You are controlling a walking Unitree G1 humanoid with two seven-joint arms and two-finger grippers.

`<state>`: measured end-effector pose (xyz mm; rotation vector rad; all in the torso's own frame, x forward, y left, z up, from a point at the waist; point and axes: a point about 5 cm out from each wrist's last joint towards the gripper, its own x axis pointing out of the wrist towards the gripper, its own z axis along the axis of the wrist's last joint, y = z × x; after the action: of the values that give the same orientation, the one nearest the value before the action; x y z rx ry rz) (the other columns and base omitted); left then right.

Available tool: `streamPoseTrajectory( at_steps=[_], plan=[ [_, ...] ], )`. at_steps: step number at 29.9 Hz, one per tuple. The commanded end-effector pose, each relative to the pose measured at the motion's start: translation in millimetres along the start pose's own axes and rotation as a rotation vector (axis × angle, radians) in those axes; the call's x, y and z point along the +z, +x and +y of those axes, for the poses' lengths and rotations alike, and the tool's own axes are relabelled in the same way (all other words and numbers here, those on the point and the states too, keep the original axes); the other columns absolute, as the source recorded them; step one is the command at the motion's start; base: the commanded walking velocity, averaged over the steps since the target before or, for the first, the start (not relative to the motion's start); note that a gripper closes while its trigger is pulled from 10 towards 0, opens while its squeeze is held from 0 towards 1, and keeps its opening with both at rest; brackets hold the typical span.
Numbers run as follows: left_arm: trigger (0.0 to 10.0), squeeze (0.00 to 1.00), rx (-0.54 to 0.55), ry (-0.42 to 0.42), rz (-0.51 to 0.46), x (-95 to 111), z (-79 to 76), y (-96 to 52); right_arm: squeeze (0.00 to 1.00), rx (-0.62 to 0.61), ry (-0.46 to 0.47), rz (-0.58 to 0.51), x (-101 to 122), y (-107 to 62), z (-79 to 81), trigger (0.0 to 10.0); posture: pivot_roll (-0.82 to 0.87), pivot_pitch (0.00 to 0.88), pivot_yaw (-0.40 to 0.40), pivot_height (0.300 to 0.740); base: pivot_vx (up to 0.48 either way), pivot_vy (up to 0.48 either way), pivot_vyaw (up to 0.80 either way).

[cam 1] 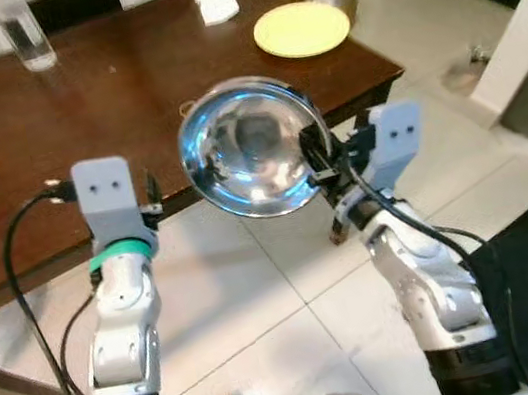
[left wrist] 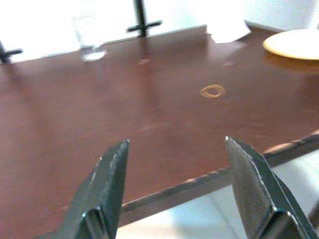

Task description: Setting the table

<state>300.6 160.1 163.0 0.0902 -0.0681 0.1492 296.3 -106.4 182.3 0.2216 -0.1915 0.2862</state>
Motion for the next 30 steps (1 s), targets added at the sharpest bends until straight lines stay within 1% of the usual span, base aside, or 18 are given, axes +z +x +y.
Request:
streamPoseTrajectory(
  at_steps=[1,4,10,30],
  plan=[
    [10.0,0.0,0.004,0.011,0.017,-3.1,0.9,0.6,0.0,-0.001,0.009,-0.016,2.8,0.0,0.4,10.0,-0.19,0.0,0.03,0.74,0.0,0.0,0.0],
    [10.0,0.0,0.004,0.015,0.019,-3.2,0.8,0.8,0.0,-0.001,0.006,-0.013,2.7,0.1,-0.1,10.0,-0.19,0.0,0.031,0.74,0.0,0.0,0.0],
    [10.0,0.0,0.009,0.022,0.024,-3.8,1.1,1.5,0.0,-0.007,-0.01,-0.01,3.4,0.8,-2.1,10.0,-0.19,0.0,0.032,0.74,0.0,0.0,0.8],
    [10.0,0.0,0.013,0.025,0.029,-4.7,1.5,1.6,0.0,-0.005,-0.005,-0.012,3.7,0.7,-1.7,10.0,-0.19,0.0,0.033,0.74,0.0,0.0,0.8]
  ],
)
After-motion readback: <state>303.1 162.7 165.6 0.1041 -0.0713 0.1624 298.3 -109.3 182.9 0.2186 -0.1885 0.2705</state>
